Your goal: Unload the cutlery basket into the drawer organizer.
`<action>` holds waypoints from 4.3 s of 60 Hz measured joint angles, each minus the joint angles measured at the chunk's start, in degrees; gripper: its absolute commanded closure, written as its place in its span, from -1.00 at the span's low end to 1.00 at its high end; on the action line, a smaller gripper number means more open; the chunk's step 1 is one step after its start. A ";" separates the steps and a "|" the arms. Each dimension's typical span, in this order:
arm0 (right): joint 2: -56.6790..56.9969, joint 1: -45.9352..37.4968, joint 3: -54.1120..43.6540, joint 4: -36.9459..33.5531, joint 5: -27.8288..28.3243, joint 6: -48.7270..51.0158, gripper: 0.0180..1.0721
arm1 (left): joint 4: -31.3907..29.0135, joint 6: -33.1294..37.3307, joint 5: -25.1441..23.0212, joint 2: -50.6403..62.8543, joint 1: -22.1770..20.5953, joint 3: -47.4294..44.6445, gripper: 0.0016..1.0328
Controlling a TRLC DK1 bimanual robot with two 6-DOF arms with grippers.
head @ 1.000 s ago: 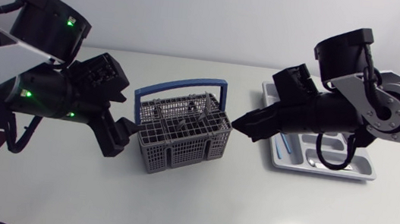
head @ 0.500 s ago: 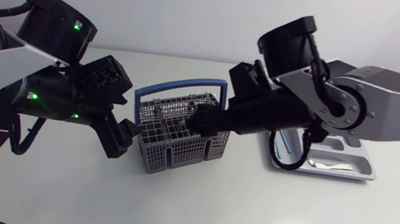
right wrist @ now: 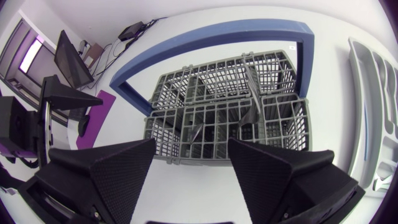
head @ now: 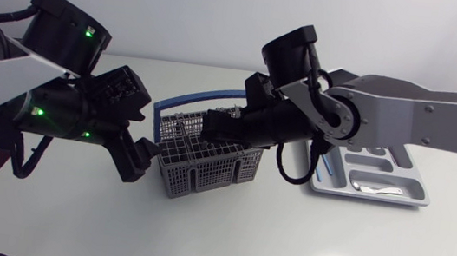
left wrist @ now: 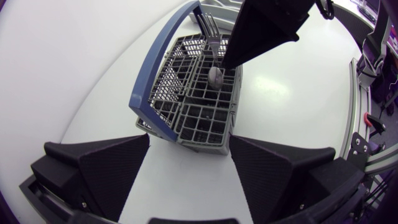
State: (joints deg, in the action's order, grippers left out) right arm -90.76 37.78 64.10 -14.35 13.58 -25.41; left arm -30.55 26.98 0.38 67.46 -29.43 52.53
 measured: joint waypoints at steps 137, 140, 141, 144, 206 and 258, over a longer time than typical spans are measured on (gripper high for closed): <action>-9.20 0.42 7.08 -2.32 -0.15 -15.26 0.89 | 3.65 0.02 0.15 7.61 0.68 -0.09 -0.92; -8.48 0.42 7.04 -2.14 -0.37 -15.26 0.89 | 3.65 0.02 0.15 7.61 0.63 -0.09 -0.92; -8.28 0.42 7.04 -2.14 -0.37 -15.23 0.89 | 3.65 0.02 0.15 7.61 0.63 -0.09 -0.92; -7.39 0.42 7.04 -2.14 -0.37 -15.23 0.89 | 3.65 0.02 0.17 7.61 0.61 -0.09 -0.92; 8.90 0.22 5.97 -3.96 0.90 -12.72 0.89 | 3.65 0.02 0.61 8.72 -0.28 -0.09 -0.92; 22.51 -44.28 -13.88 -18.18 -1.31 37.33 0.89 | 3.63 0.04 0.61 8.66 -1.14 -0.09 -0.92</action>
State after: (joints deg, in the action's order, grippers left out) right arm -68.25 -6.50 50.22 -32.53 12.27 11.92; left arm -26.92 27.03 0.99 76.12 -30.57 52.45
